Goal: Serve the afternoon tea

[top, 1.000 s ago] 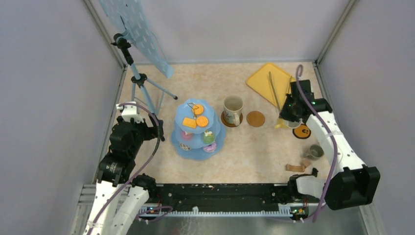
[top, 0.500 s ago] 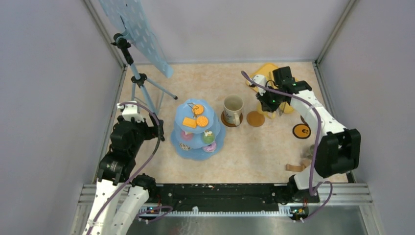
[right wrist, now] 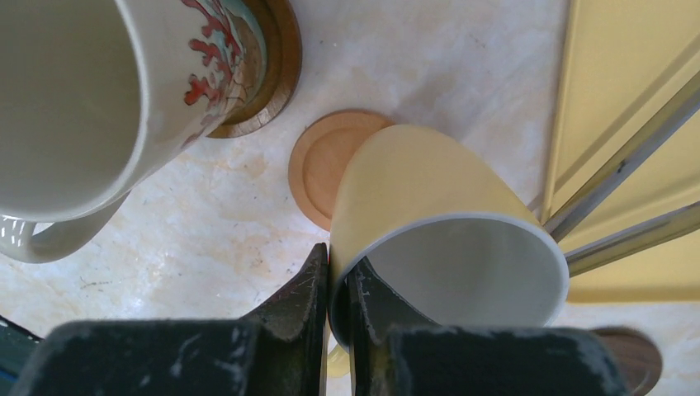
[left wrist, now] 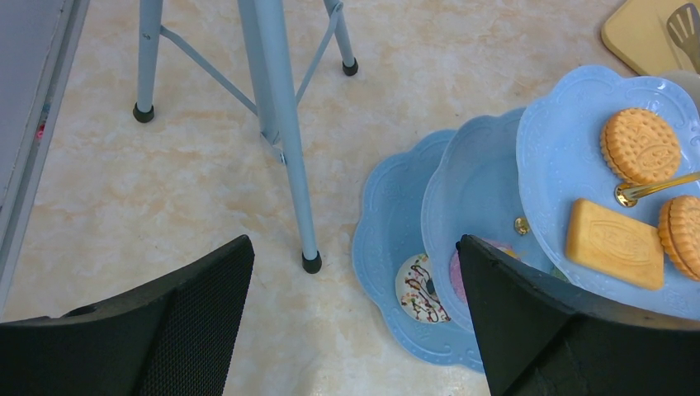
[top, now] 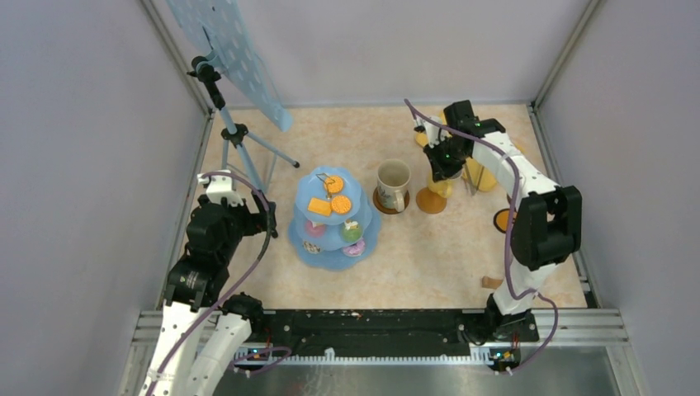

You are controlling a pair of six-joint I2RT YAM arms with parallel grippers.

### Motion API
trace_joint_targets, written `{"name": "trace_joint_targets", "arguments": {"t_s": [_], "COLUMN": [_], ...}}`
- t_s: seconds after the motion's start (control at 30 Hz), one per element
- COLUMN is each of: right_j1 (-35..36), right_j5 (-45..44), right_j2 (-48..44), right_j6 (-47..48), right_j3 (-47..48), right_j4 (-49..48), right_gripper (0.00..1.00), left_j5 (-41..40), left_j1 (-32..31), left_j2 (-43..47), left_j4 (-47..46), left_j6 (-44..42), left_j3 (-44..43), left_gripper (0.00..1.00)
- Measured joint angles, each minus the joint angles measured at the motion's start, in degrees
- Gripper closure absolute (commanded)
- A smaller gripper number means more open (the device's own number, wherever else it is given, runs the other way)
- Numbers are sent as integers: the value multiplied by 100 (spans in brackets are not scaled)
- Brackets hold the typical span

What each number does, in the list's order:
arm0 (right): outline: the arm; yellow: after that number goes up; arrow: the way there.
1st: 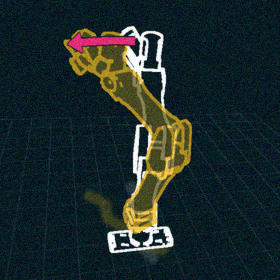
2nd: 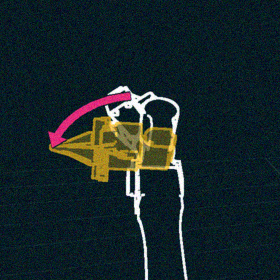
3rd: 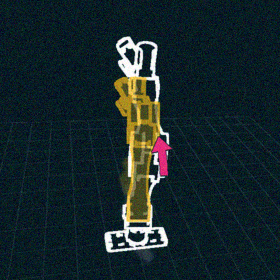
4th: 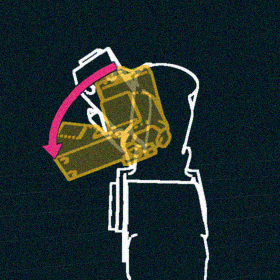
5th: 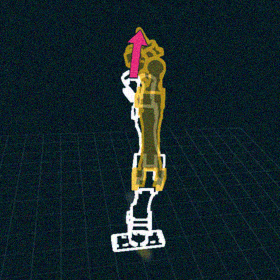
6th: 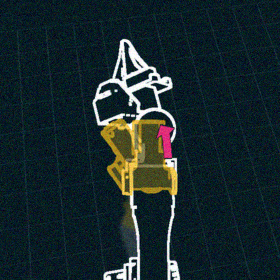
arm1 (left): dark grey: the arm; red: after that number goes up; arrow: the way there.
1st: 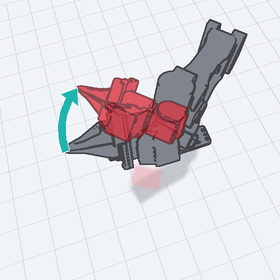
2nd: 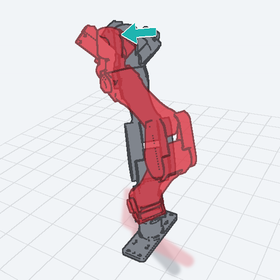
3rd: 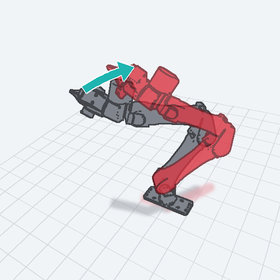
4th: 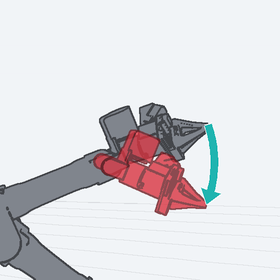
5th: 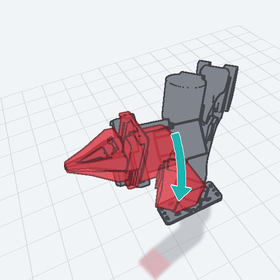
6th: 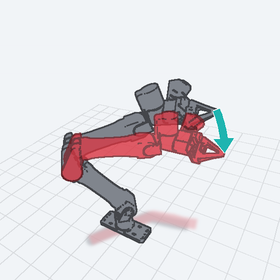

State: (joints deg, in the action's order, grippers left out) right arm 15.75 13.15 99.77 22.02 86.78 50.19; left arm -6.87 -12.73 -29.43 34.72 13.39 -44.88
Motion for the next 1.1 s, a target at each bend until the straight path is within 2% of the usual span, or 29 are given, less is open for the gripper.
{"name": "trace_joint_targets", "arguments": {"t_s": [0.3,1.1], "right_j1": [260,651], "right_j5": [-551,-870], "right_j2": [306,479], "right_j6": [-549,-621], "right_j3": [138,-94], "right_j4": [310,168], "right_gripper": [100,99], "left_j5": [-2,0], "left_j1": [0,0], "left_j2": [-7,-7], "left_j4": [0,0], "left_j6": [0,0], "left_j3": [0,0], "left_gripper": [1,1]}}
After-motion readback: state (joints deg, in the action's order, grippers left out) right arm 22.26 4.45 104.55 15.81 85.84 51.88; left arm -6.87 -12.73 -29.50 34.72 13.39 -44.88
